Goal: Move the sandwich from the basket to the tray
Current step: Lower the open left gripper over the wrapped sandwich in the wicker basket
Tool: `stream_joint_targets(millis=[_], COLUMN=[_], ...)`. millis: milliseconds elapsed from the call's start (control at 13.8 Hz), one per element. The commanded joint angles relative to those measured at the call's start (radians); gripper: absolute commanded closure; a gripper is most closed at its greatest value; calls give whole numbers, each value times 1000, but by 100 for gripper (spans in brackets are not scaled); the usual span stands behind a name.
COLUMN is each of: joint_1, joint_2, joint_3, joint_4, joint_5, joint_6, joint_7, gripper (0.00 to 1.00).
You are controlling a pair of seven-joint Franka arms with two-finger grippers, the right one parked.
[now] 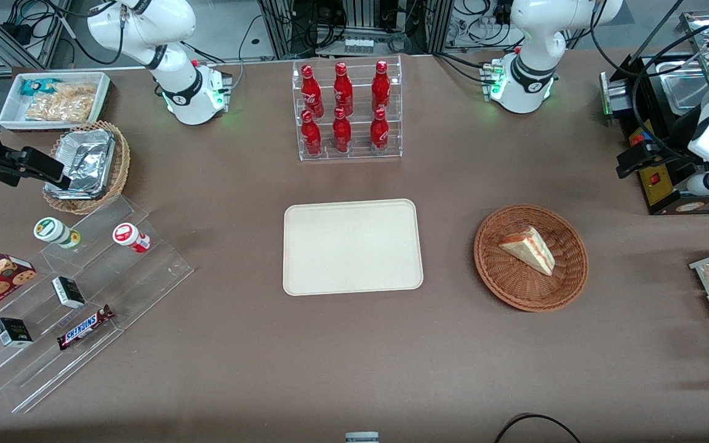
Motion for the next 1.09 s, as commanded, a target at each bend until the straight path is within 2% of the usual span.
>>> stream_joint_targets(millis=[0,218,508,871,1016], joint_1=[1,4,-2,-30,-59], joint_2=[15,17,82,78,69], joint_3=[-3,-6,-4,-18,-19], joint_4=[30,27,-25,-248,-355], joint_5=[-5,-3,7,28,23], joint_6=[-14,-14,25,270,415], joint_7=[10,2,-62,-319,-492], gripper=[0,0,0,0,0])
